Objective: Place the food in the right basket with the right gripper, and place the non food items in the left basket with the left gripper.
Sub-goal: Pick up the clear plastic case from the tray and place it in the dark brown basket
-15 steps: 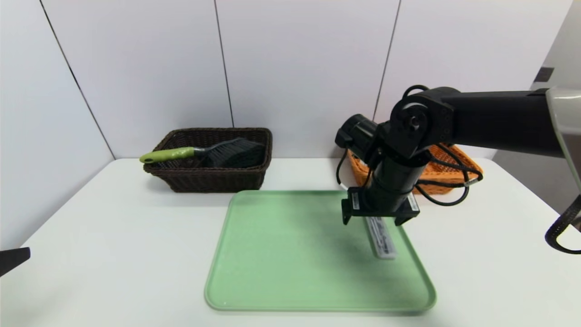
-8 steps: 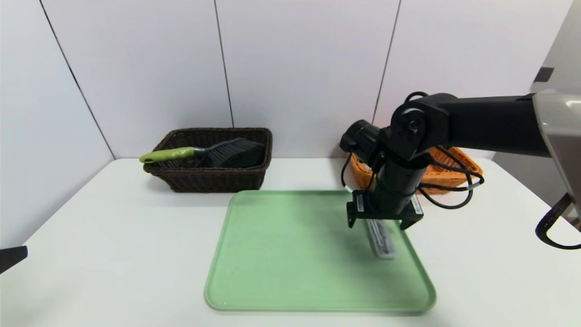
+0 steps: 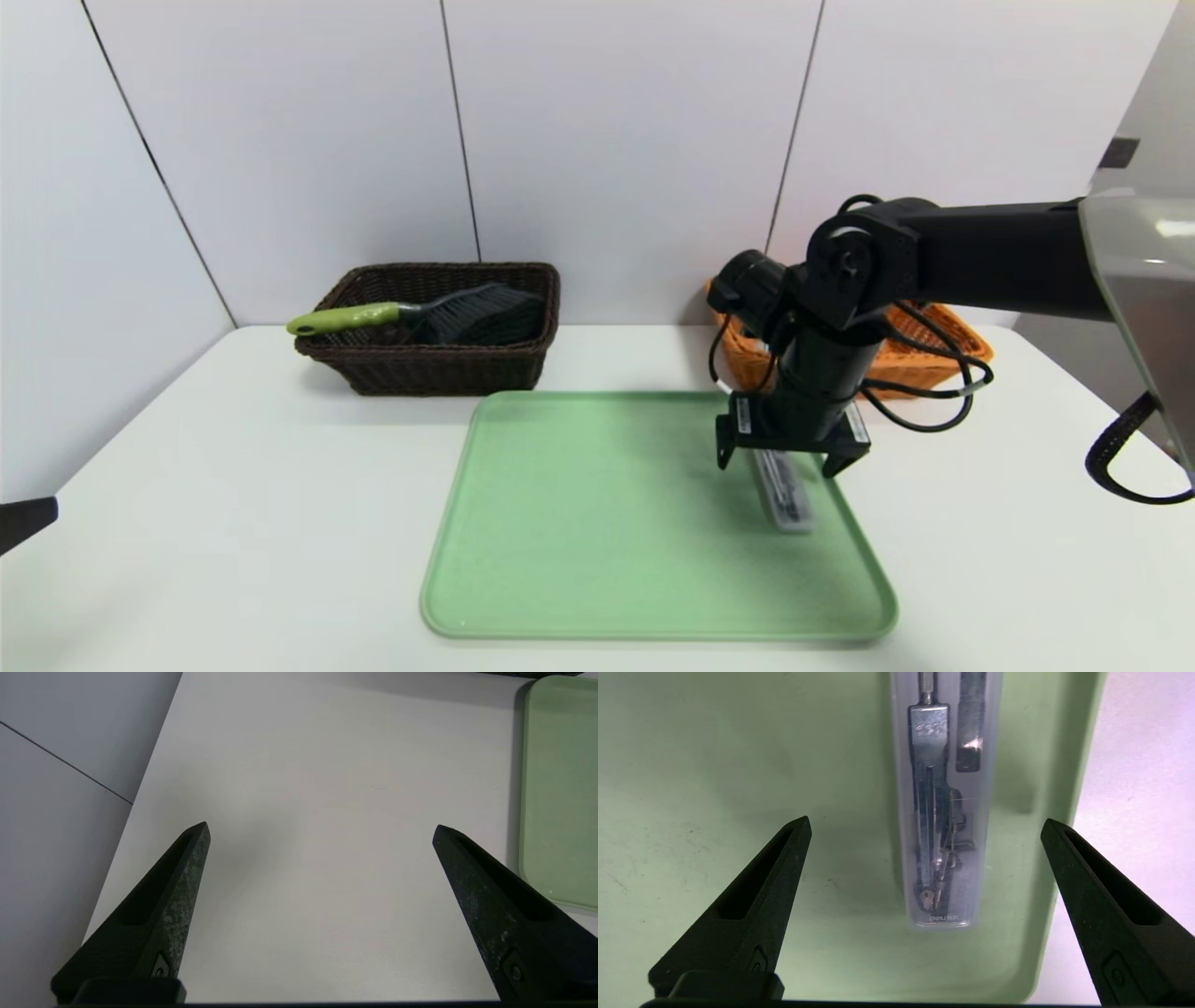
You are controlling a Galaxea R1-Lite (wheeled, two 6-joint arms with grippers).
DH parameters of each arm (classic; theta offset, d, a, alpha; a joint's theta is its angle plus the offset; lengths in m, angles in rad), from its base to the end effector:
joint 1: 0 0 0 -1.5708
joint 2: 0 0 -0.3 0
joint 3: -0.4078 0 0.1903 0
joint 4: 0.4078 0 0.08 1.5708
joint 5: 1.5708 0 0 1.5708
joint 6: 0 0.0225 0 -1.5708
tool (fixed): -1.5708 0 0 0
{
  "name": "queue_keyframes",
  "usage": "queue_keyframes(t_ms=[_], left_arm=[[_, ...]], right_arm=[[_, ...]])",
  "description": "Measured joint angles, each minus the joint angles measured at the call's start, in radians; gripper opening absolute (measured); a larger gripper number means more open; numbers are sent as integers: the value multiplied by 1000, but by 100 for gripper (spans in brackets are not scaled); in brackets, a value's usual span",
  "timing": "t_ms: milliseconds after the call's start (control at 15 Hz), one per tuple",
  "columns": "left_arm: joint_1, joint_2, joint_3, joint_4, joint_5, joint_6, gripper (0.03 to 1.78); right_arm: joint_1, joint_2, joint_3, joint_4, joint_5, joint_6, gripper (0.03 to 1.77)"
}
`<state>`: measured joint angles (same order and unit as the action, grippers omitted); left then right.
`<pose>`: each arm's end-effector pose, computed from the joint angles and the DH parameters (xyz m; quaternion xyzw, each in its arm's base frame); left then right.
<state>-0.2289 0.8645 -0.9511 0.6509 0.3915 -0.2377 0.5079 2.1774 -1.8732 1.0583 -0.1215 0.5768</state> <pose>0.0584 -0.0048 0.2646 -0.0291 0.2540 0.1089 0.9606 0.3346 0.1831 0.1660 0.0299 0.6165 -0.0273 0.7863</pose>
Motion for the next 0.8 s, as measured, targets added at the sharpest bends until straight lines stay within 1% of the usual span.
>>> queue_keyframes(t_ms=[333,533,800], left_arm=[[1,-1,-1,0,0,8,169],[1,-2,-1,0,0,10,169],[2,-2,-1,1,0,11,169]], right_arm=[[-3,8,1,0,6,0,170],[-3,11,0,0,24,-3,170],[-5,15,0,0,24,-5,170]])
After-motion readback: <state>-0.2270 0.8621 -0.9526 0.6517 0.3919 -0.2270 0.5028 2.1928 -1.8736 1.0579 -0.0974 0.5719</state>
